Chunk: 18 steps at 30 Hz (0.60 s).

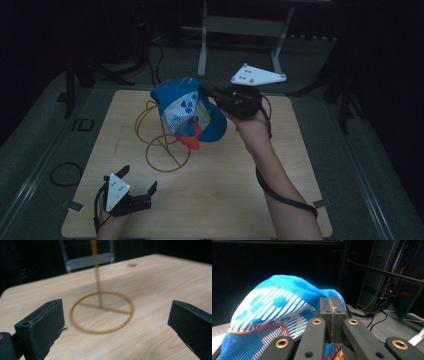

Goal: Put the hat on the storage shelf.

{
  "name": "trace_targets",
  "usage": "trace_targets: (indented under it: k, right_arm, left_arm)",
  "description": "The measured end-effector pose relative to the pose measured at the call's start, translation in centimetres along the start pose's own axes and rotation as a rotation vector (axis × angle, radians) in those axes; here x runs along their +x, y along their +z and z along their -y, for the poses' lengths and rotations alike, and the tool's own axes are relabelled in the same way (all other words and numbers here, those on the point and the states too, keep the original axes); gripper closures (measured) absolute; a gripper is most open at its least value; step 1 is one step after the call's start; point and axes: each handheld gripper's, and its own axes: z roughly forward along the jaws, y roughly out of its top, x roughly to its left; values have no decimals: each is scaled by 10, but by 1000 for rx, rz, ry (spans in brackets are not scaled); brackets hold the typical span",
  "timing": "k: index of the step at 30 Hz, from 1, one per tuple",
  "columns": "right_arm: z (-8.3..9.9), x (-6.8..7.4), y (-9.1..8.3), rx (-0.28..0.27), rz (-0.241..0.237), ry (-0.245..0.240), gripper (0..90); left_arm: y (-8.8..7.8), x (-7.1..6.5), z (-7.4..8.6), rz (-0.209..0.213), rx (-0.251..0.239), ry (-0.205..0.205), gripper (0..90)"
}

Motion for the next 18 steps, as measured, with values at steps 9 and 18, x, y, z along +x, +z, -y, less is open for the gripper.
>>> trace_targets:
  k: [9, 18]
  right_arm:
    - [-13, 11, 58, 31, -57, 16, 900]
    - [-11, 25, 102, 78, -135, 26, 900]
  left_arm:
    - [-1, 14, 12, -12, -32, -68, 13]
    - [-1, 14, 16, -2, -42, -61, 14]
